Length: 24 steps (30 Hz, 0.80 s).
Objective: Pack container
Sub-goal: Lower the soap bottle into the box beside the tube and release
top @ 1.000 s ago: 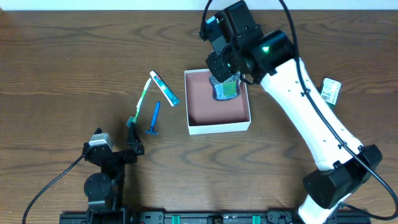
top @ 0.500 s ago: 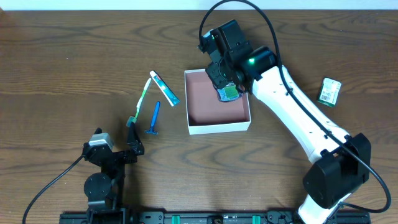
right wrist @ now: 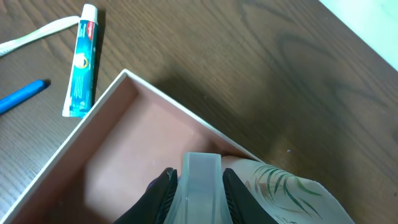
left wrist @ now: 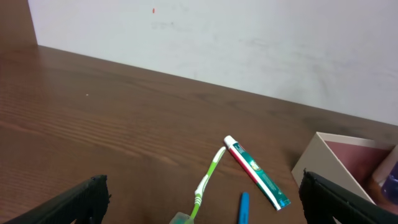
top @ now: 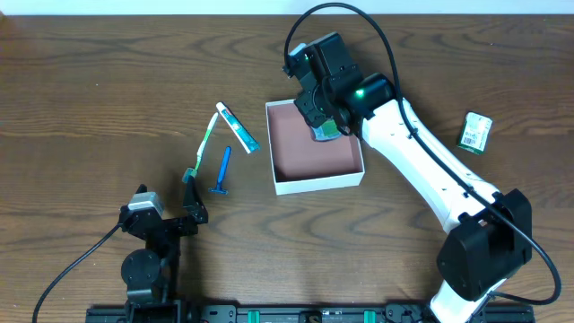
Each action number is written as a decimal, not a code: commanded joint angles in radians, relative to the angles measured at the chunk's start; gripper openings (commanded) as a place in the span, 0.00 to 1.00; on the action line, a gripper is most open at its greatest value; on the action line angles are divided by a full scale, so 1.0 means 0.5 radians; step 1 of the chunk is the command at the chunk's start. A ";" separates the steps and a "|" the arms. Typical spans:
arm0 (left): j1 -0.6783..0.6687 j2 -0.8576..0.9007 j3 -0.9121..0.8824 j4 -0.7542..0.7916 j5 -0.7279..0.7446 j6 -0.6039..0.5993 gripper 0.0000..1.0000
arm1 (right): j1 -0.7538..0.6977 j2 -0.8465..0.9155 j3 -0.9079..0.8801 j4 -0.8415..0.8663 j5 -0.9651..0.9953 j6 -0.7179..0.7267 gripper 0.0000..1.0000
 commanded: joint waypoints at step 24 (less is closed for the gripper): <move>-0.003 -0.010 -0.027 -0.079 0.014 0.005 0.98 | 0.011 0.092 -0.022 0.085 0.106 -0.079 0.51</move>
